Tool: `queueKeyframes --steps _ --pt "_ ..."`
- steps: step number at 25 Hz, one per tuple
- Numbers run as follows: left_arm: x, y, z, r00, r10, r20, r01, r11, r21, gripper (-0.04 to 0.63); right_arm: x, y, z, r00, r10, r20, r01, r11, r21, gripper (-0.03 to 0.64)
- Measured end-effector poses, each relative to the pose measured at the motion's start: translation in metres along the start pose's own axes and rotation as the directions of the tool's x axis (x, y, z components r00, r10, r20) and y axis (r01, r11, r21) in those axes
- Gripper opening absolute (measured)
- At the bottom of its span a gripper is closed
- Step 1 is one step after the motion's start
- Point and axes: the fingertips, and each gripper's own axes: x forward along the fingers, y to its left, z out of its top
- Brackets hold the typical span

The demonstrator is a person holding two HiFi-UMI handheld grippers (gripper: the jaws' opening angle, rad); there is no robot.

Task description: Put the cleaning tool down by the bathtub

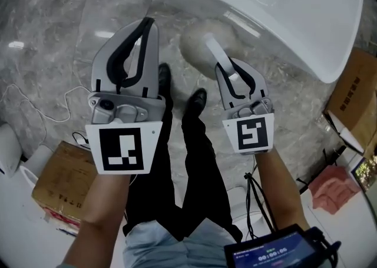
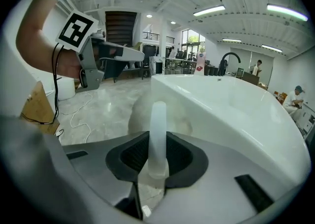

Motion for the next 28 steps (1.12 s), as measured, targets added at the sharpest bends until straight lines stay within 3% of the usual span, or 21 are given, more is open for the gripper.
queueKeyframes --steps 21,28 --pt "0.037 0.025 -0.157 1.0 0.0 -0.03 0.0 1.0 0.007 0.015 0.141 0.03 -0.145 0.983 0.137 -0.123 -0.152 0.981 -0.121 0.095" --pt "0.05 0.03 -0.196 0.999 0.041 -0.026 -0.041 0.999 -0.015 0.015 0.183 0.029 -0.191 0.967 0.17 -0.191 -0.195 0.973 -0.121 0.095"
